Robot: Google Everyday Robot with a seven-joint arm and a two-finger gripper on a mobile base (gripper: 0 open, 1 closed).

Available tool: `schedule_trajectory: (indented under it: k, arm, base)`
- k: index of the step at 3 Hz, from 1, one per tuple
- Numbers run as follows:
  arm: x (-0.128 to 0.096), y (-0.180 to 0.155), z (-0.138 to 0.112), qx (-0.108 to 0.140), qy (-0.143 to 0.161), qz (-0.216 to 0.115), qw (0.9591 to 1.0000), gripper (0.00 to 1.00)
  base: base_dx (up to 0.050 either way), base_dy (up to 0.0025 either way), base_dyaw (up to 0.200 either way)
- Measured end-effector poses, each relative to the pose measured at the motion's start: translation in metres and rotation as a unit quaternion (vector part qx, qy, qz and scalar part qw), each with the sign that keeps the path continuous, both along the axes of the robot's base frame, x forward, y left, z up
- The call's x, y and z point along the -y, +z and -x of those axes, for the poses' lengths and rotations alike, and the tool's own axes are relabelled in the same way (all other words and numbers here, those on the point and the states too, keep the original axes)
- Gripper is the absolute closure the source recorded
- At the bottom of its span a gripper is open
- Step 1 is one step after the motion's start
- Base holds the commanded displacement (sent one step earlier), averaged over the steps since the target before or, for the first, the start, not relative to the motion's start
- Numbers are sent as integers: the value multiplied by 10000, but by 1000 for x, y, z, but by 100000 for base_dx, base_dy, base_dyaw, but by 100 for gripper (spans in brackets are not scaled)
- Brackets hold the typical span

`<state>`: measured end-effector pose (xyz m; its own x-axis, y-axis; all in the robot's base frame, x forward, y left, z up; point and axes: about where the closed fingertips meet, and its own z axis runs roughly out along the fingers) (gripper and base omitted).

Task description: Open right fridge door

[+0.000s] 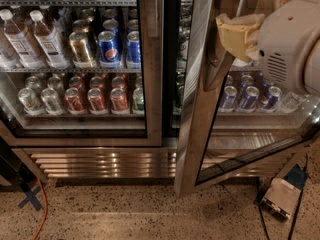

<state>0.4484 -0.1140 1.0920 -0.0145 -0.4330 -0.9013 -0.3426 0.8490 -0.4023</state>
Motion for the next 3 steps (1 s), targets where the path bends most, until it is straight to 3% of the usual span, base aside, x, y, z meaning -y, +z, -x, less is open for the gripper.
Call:
schedule_trajectory:
  k: [1,3]
  arm:
    - [0,0,0,0,0,0,10000,80]
    - [0,0,0,0,0,0,10000,50]
  base:
    - [0,0,0]
    - [0,0,0]
